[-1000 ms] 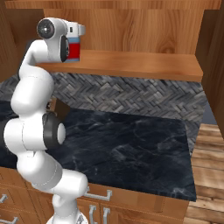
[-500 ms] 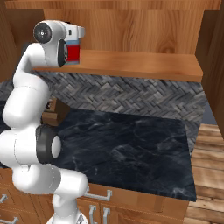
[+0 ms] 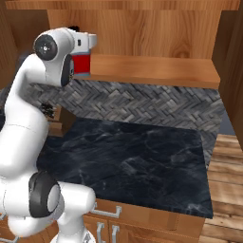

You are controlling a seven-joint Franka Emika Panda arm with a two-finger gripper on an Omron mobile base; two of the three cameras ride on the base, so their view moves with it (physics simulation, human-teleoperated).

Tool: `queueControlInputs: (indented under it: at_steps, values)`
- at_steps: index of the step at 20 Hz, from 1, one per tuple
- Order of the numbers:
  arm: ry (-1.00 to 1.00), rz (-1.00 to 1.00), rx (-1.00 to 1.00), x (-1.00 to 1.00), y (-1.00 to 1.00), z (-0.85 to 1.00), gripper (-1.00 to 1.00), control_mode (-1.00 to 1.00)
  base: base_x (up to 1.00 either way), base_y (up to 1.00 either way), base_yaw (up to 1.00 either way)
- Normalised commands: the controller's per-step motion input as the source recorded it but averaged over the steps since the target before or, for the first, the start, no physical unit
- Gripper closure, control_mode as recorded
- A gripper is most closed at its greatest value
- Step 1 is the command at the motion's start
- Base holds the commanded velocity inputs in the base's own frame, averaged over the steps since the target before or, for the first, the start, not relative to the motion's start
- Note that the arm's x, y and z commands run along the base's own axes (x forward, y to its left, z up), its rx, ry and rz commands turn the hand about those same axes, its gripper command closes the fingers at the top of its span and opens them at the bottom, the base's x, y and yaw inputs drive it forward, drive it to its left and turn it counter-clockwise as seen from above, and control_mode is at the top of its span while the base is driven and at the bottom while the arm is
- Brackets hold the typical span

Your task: Get the candle and the liquor from the cabinet and move them to the dining counter.

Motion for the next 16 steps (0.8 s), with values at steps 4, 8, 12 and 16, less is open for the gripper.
queueControlInputs:
  at_steps: [4,8,12,16]
  values:
    - [0.0,0.0,0.0,-1.0,-0.49,0.32,1.0,-1.0,0.0,0.0,0.0]
    - [0.02,0.0,0.0,-1.0,-0.42,0.37,1.0,-1.0,0.0,0.0,0.0]
    - [0.08,0.0,0.0,-1.0,-0.31,0.16,1.0,-1.0,0.0,0.0,0.0]
    - [0.06,0.0,0.0,-1.0,-0.19,-0.2,1.0,-1.0,0.0,0.0,0.0]
